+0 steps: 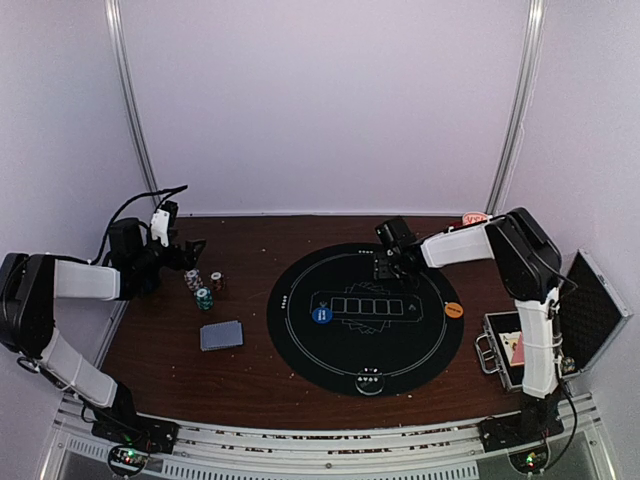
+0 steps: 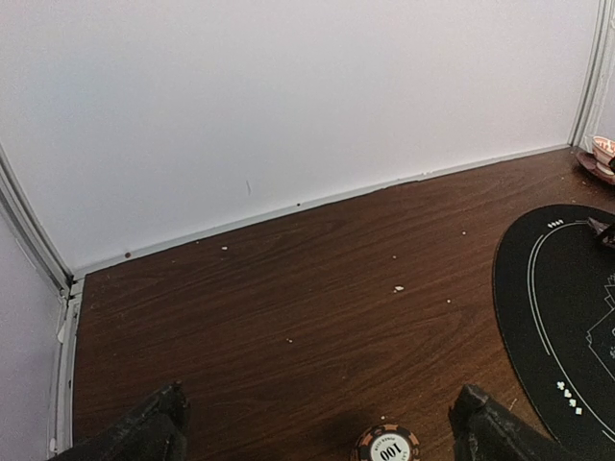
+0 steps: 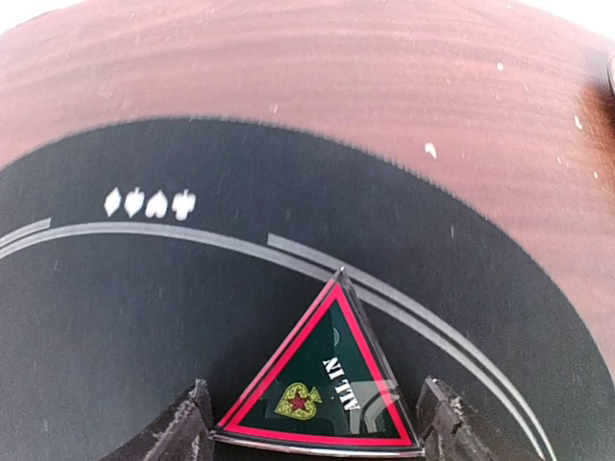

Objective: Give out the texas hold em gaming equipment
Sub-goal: Move the all-in button to the poker table mat, then pick up the small blind button from the poker table mat, then place the small blind button on the poker table mat.

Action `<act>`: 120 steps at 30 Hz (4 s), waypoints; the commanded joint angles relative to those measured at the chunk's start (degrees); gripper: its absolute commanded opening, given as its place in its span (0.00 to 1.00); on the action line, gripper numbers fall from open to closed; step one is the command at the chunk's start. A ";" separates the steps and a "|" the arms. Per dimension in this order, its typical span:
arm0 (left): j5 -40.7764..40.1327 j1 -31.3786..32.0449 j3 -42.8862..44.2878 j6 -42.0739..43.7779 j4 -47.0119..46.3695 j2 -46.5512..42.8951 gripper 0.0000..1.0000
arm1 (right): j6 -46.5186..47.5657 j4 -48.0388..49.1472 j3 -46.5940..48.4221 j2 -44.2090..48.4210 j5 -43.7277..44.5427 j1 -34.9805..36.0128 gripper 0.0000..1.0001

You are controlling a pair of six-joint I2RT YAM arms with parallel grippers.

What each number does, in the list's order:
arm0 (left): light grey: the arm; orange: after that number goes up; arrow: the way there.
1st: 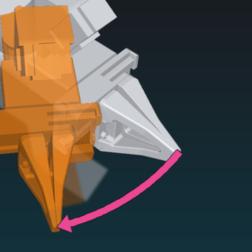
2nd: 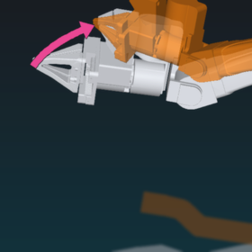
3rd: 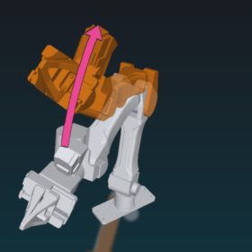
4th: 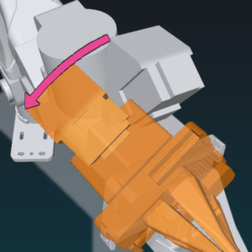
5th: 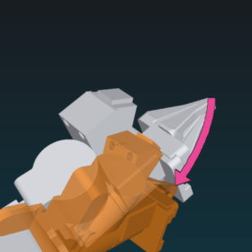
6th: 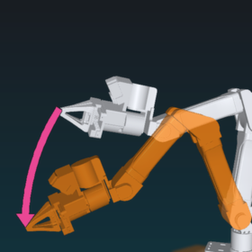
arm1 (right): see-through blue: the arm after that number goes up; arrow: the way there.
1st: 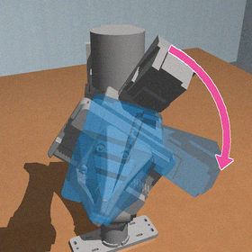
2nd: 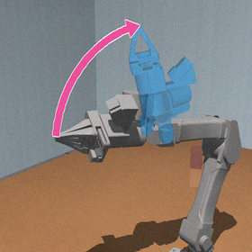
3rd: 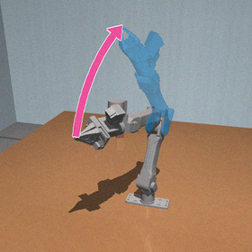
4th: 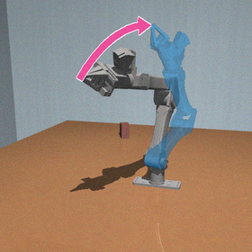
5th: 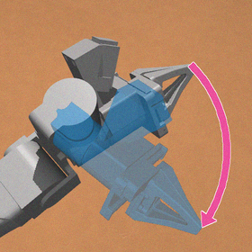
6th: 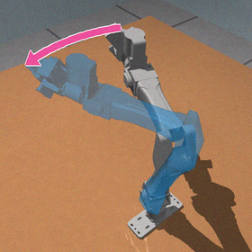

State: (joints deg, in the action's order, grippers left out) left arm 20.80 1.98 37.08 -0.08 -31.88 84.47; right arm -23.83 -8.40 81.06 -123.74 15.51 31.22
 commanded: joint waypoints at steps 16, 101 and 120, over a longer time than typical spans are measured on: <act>8.56 15.01 6.43 18.41 18.94 -1.88 0.98 | -1.71 -9.09 -14.52 28.95 3.28 5.15 0.97; -12.30 36.79 43.19 17.95 56.34 32.45 0.52 | -5.00 3.03 -37.30 46.58 5.27 9.48 0.97; -13.06 32.83 39.40 17.39 54.08 30.41 0.53 | -5.00 3.21 -37.24 45.98 5.24 9.47 0.97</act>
State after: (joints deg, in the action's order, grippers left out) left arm 8.10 35.22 77.38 17.58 23.16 116.77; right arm -28.69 -5.74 44.29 -78.19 19.79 40.27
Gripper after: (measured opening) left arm 0.519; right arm 0.972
